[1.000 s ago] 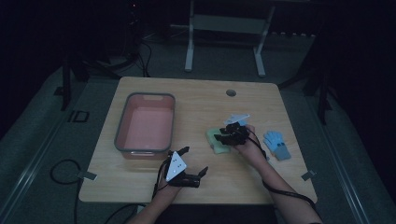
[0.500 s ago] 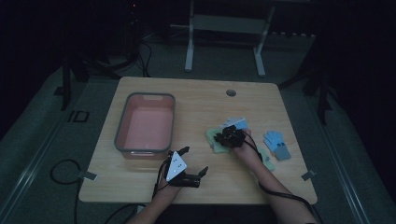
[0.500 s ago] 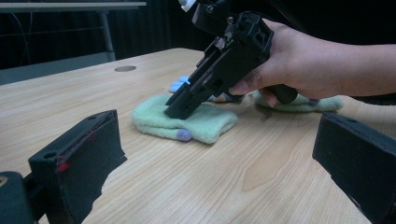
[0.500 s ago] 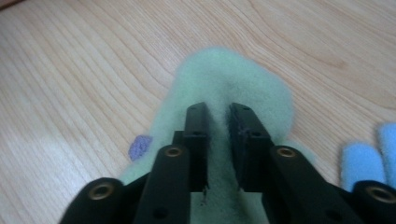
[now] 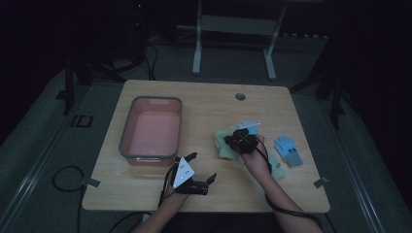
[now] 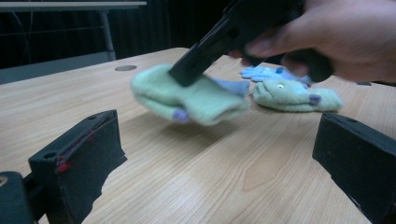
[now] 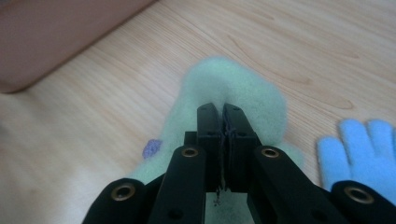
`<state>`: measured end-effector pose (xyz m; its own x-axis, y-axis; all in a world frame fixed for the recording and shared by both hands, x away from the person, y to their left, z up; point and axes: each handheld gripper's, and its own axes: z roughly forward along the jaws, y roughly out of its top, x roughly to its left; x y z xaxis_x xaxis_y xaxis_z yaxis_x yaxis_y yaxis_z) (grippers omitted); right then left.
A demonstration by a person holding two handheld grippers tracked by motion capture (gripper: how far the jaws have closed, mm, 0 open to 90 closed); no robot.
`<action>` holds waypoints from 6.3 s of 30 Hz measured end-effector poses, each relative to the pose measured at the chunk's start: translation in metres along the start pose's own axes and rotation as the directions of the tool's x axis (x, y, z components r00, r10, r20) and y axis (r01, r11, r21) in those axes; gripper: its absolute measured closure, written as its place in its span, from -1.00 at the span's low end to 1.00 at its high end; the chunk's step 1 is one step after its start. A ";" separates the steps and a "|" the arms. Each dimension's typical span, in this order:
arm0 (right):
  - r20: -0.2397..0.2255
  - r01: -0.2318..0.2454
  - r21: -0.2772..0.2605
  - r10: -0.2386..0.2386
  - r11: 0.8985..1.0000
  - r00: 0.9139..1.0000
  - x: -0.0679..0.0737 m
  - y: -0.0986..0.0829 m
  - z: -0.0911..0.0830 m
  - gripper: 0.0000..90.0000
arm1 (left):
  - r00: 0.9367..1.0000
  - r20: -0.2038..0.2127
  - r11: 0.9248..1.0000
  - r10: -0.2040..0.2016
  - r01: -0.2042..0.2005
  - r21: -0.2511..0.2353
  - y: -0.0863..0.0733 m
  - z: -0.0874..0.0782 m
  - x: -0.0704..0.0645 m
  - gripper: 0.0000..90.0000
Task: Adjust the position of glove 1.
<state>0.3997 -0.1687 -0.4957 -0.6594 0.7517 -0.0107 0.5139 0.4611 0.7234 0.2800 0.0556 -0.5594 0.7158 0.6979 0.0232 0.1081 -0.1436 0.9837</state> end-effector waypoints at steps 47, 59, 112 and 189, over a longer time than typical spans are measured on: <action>-0.020 0.029 -0.002 -0.029 1.000 0.999 -0.020 -0.055 -0.050 0.47 | 1.000 0.010 1.000 -0.010 0.010 0.003 0.000 0.001 0.001 -0.98; 0.022 -0.029 0.006 0.029 1.000 0.999 -0.063 -0.090 -0.082 0.54 | 1.000 0.007 1.000 -0.005 0.005 0.003 0.000 0.000 0.000 -0.98; 0.254 -0.171 -0.160 0.208 0.972 0.945 -0.033 -0.100 -0.104 0.92 | 1.000 0.003 1.000 0.002 -0.002 -0.005 0.000 0.000 -0.002 -0.98; 0.069 -0.109 0.018 0.108 0.994 0.992 -0.076 -0.130 -0.064 0.83 | 1.000 0.020 1.000 -0.009 0.009 0.000 0.000 0.000 -0.001 -0.98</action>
<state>0.3484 -0.3157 -0.5448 -0.5609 0.8277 0.0200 0.5927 0.3846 0.7077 0.2797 0.0551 -0.5594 0.7285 0.6850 0.0106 0.1144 -0.1370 0.9839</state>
